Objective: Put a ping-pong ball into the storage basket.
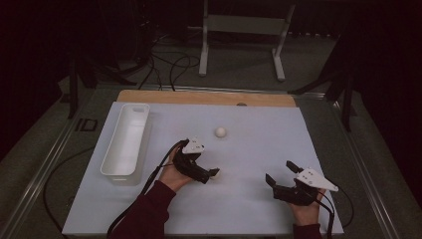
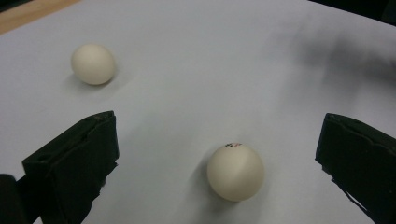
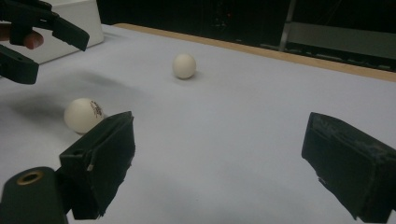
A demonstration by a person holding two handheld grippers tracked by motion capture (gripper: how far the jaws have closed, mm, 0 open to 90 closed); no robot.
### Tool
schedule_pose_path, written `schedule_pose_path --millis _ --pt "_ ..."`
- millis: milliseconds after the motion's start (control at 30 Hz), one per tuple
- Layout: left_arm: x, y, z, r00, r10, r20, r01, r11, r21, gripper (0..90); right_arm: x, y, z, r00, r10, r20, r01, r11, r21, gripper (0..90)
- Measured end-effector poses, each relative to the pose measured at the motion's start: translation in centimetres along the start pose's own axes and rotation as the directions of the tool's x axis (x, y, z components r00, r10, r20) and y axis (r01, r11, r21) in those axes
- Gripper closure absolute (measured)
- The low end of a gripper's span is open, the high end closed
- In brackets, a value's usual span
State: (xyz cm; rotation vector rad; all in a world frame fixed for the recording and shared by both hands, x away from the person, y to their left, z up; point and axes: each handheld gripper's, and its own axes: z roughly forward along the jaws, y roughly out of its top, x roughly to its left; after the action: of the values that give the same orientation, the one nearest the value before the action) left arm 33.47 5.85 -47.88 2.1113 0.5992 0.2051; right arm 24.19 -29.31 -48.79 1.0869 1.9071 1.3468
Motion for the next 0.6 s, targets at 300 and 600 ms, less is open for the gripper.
schedule_pose_path --millis 300,600 --pt "-0.3 -0.1 1.0 0.9999 0.002 0.016 -0.002 0.9998 0.021 0.1 0.0 0.0 0.0 1.0000 0.002 0.001 -0.002 1.000 0.000 9.2" --pt "-0.3 -0.3 1.8 0.9998 0.002 0.019 -0.003 0.9987 0.051 0.1 0.0 0.0 0.0 1.0000 0.001 0.002 -0.001 1.000 0.000 9.2"
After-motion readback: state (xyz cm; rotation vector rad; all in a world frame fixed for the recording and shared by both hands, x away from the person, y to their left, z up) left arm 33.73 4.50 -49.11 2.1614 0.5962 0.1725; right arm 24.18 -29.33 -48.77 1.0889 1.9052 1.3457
